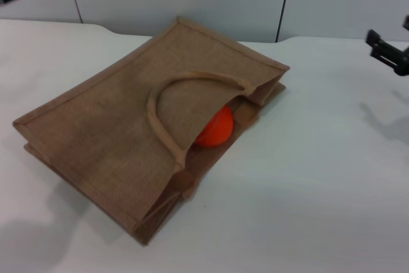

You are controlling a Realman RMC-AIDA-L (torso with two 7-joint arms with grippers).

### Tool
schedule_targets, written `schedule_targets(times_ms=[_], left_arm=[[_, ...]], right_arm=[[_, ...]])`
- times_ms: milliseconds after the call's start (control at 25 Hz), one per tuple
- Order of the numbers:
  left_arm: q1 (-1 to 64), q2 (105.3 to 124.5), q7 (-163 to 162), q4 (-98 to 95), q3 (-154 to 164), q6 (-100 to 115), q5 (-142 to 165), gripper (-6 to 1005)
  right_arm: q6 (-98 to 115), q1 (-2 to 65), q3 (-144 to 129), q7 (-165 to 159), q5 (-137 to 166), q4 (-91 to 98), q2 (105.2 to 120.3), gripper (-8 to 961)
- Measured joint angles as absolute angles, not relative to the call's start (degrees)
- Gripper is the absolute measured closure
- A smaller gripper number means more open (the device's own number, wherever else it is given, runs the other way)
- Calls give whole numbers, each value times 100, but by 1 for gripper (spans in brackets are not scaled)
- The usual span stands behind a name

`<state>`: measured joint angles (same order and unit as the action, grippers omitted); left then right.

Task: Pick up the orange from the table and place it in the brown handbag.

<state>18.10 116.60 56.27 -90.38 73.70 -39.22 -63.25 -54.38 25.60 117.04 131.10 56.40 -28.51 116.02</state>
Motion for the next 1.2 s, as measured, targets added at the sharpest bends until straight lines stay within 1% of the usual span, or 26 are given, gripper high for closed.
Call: schedule_targets(times_ms=[280, 400, 560, 600, 640, 920, 1200], left_arm=[[1673, 11684, 8594, -7410, 7601, -3198, -9144, 128], [1672, 11691, 10006, -6774, 7699, -3241, -10527, 128], [1719, 11697, 11928, -5765, 7834, -3558, -12463, 128], [1719, 11697, 11928, -5765, 7834, -3558, -12463, 128], [1817, 11698, 12885, -5043, 7835, -4048, -13432, 128], [2166, 11695, 14244, -3503, 7799, -5022, -14662, 137], [2339, 11718, 14637, -3011, 7885, -5090, -14727, 140]], right_arm=[[-5755, 2589, 12306, 14186, 5027, -1951, 11601, 67], [-6314, 2634, 12468, 15359, 4242, -1088, 11601, 67], [-6593, 2689, 12479, 15926, 3695, -534, 11602, 67], [-6627, 2707, 12480, 16028, 3561, -396, 11602, 67], [-6625, 2719, 12481, 16062, 3472, -306, 11601, 67], [-6556, 2746, 12486, 16105, 3185, 88, 11599, 67], [-6190, 2848, 12489, 16118, 3155, 246, 11601, 67]])
